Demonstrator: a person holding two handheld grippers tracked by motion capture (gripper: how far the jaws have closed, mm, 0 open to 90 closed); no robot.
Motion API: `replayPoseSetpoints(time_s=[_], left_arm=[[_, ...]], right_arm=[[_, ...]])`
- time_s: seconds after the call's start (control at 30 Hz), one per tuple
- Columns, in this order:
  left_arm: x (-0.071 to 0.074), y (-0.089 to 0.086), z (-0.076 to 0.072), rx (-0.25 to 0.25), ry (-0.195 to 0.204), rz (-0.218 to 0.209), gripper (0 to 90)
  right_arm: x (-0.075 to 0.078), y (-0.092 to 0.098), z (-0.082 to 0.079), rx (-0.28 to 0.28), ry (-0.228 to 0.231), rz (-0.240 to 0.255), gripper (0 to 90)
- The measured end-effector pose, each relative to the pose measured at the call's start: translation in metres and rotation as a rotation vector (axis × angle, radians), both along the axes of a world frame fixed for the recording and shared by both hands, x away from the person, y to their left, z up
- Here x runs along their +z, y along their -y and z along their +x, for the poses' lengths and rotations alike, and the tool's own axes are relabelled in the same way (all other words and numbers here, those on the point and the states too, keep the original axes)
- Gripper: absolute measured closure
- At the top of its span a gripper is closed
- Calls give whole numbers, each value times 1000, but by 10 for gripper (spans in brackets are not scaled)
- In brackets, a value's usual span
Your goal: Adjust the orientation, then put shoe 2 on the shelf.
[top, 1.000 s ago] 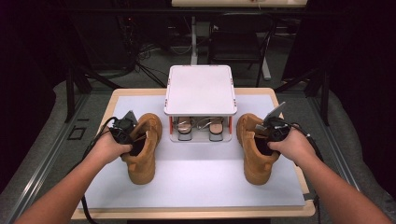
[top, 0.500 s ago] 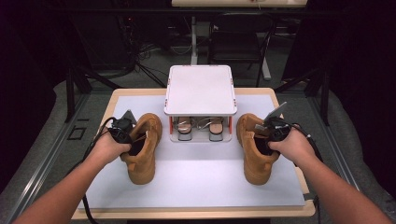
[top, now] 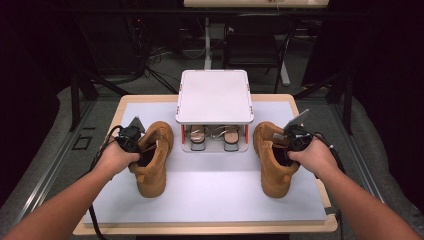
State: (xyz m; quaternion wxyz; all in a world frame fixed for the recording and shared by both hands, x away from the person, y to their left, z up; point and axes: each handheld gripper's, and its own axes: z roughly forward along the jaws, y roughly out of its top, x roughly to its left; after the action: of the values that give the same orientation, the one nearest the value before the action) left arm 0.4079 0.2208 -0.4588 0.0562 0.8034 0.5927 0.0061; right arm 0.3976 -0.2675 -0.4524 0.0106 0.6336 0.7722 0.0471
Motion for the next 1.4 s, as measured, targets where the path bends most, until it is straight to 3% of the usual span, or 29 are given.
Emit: replayPoseSetpoints(time_s=[0.47, 0.5, 0.63, 0.67, 1.03, 1.4], left_arm=[[1, -4, 0, 26, -2, -33, 858], [1, -5, 0, 31, -3, -42, 859], [1, -6, 1, 39, -7, -49, 862], [2, -7, 1, 40, -8, -52, 862], [3, -16, 4, 80, -22, -110, 866], [8, -16, 5, 80, -40, -130, 866]], right_arm=[[2, 4, 0, 13, -13, 28, 856], [0, 4, -1, -3, 6, 32, 856], [1, 7, -1, 0, -1, 45, 857], [0, 6, -1, -17, 16, 51, 858], [3, 11, 0, -23, 0, 63, 863], [6, 18, 2, -71, -21, 124, 866]])
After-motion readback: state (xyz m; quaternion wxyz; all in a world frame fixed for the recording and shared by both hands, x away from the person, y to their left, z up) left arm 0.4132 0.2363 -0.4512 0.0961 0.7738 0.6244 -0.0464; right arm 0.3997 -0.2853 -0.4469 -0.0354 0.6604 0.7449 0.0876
